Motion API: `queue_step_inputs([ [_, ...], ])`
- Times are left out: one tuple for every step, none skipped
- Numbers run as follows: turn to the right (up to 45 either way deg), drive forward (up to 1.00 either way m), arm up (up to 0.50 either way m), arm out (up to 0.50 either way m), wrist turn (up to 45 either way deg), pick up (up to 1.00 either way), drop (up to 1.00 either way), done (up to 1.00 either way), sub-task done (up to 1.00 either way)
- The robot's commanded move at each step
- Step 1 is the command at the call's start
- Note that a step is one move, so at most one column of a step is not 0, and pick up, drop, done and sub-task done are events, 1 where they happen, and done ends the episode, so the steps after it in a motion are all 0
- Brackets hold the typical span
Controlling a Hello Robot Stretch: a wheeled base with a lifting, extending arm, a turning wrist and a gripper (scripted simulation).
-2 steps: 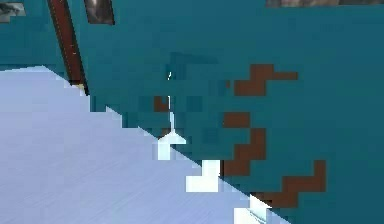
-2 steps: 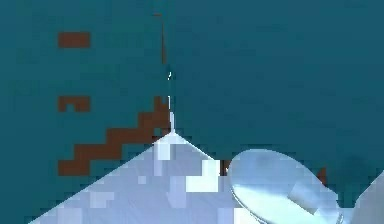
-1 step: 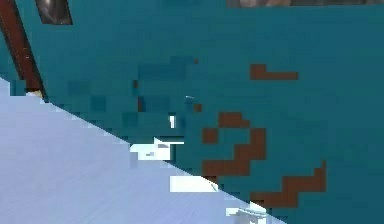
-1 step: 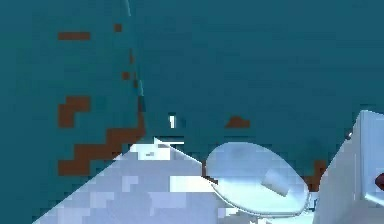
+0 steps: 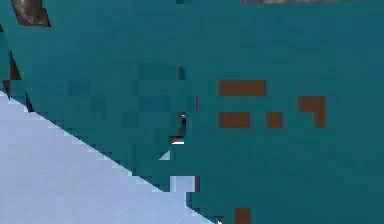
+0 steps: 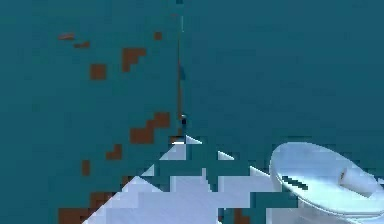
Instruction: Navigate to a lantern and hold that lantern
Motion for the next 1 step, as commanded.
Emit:
queue_step_inputs([
  [-45.0,0.0,0.0,0.0,0.0,0.0,0.0,0.0,0.0],
])
